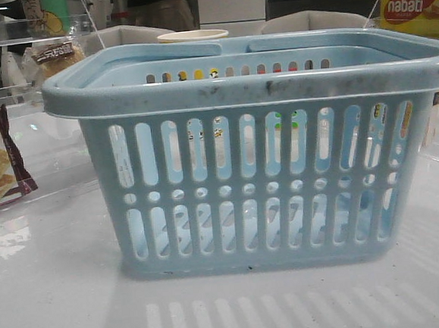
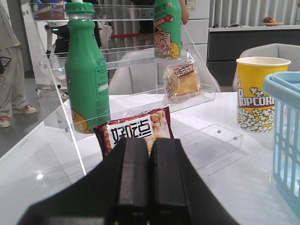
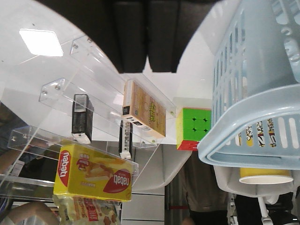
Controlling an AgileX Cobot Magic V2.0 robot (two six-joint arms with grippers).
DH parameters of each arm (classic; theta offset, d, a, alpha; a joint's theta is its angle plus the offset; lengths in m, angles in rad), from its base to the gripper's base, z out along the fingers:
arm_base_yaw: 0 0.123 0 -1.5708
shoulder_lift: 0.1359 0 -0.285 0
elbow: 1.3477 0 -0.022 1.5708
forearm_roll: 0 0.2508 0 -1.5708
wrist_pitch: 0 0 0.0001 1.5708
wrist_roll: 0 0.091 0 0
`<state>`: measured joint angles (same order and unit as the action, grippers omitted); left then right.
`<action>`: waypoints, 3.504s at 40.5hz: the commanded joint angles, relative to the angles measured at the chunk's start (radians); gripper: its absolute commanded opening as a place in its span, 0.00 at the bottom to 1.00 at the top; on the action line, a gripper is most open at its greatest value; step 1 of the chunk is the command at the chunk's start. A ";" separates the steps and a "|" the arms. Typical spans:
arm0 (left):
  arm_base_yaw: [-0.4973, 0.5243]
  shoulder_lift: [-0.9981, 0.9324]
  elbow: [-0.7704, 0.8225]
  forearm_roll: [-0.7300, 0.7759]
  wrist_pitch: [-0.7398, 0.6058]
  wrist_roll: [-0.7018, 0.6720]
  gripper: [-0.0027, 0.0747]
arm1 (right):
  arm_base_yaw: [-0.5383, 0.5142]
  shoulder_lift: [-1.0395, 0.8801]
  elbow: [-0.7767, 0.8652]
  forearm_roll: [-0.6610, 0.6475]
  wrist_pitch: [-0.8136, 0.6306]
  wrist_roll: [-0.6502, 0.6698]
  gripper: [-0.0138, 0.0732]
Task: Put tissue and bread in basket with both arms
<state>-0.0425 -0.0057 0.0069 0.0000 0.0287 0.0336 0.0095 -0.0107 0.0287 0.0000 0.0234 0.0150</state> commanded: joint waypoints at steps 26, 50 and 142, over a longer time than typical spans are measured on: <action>-0.007 -0.016 0.000 0.000 -0.095 -0.002 0.15 | -0.006 -0.018 0.001 0.000 -0.085 -0.006 0.22; -0.007 -0.010 -0.177 0.000 -0.097 -0.002 0.15 | -0.005 -0.016 -0.218 0.000 -0.036 0.005 0.22; -0.286 0.742 -0.677 -0.027 0.557 0.024 0.50 | -0.262 1.351 -1.145 0.020 0.500 0.023 0.79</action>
<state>-0.3210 0.7353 -0.6394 -0.0267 0.6573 0.0558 -0.2452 1.3116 -1.0395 -0.0163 0.6098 0.0406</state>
